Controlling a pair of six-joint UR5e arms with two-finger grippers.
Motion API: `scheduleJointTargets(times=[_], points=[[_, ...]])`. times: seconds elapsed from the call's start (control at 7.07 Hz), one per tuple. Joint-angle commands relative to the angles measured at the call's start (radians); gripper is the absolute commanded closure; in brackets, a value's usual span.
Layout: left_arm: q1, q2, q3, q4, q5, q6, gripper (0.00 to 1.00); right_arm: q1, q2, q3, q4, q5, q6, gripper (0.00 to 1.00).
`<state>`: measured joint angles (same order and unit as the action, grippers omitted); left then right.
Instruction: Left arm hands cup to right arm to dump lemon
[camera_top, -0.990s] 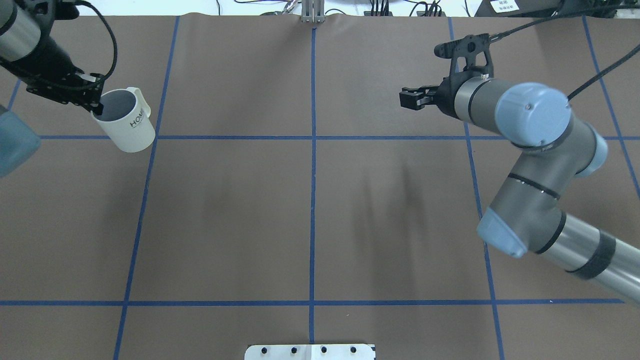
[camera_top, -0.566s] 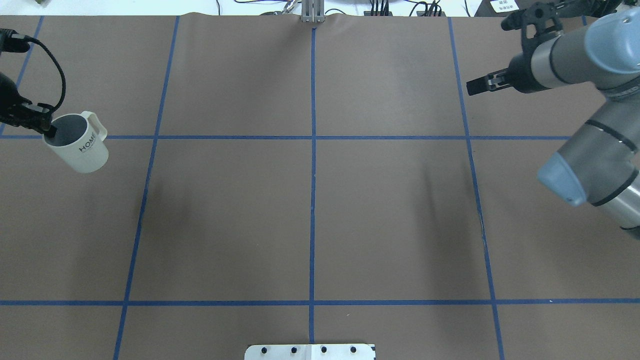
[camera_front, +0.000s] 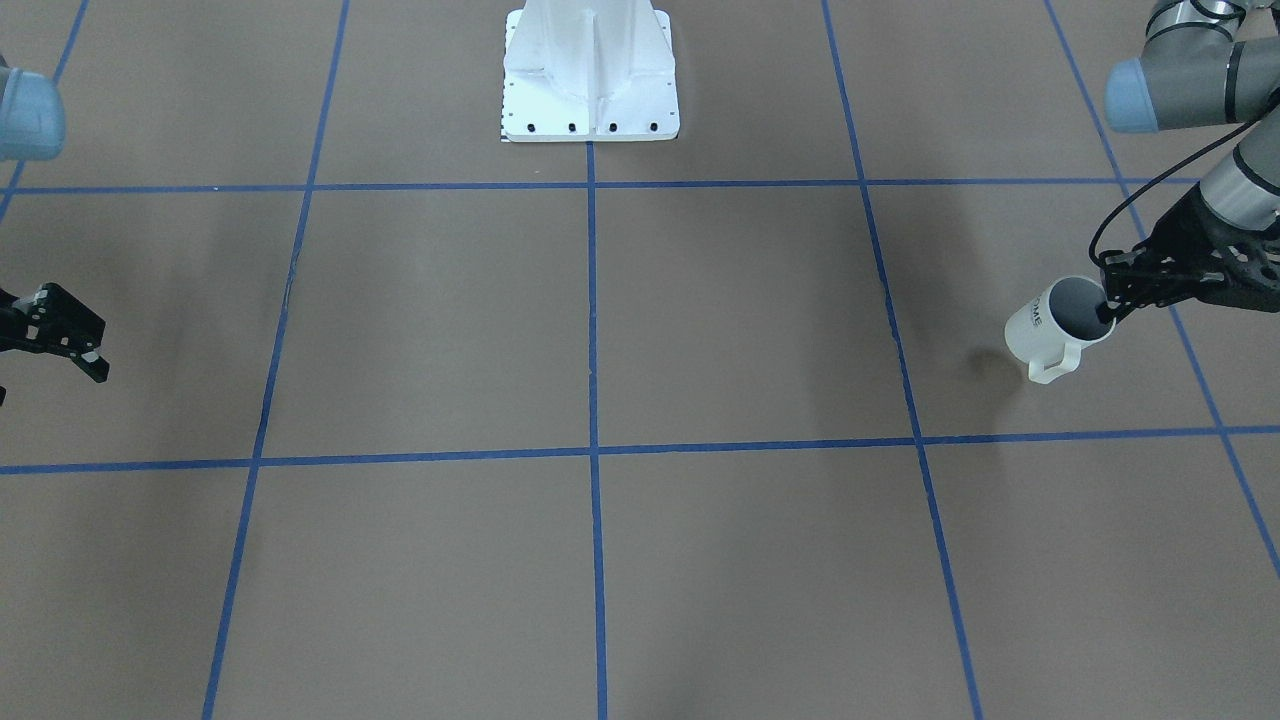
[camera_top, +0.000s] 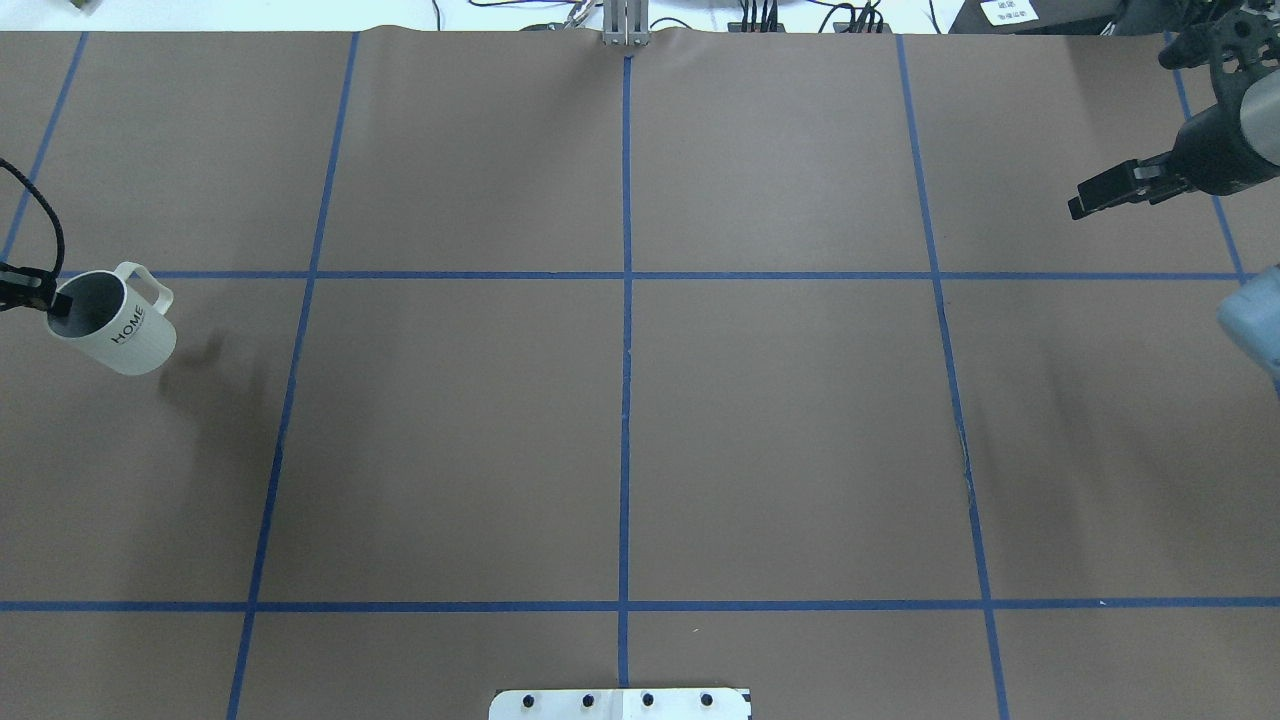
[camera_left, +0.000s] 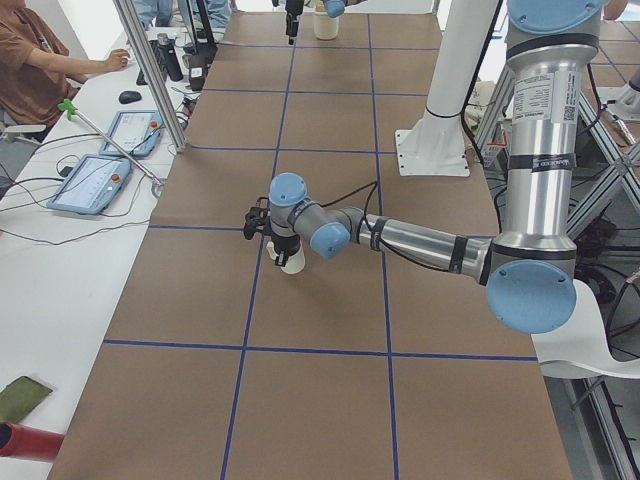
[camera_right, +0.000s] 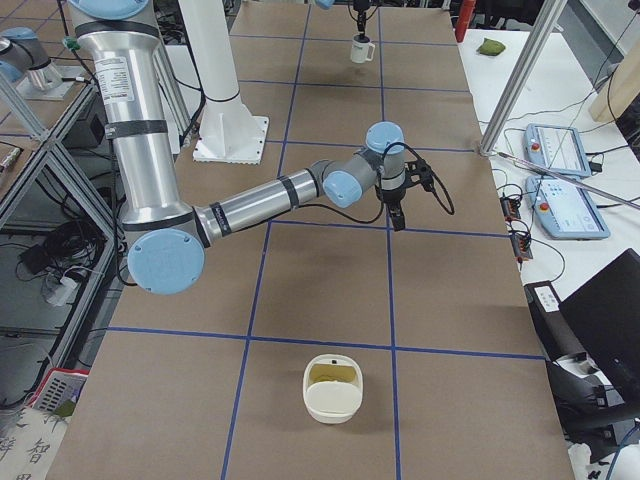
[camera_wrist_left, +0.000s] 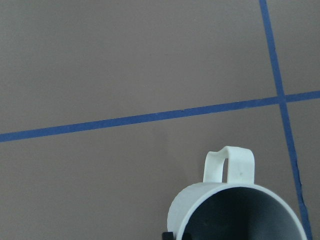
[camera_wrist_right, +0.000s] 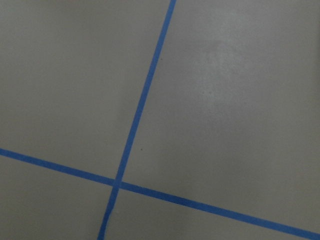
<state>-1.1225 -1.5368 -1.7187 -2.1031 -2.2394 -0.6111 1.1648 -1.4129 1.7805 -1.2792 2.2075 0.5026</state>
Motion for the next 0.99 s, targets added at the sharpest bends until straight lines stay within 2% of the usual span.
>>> scheduleJointTargets(times=[0.0,0.85], points=[[0.006,0.03,0.025,-0.08,0.033,-0.036,1.0,0.022,-0.006,0.003,-0.035,0.017,-0.044,0.01],[0.015,0.034,0.027,-0.072,0.041,-0.039,1.0,0.029,-0.011,0.013,-0.038,0.037,-0.044,0.01]])
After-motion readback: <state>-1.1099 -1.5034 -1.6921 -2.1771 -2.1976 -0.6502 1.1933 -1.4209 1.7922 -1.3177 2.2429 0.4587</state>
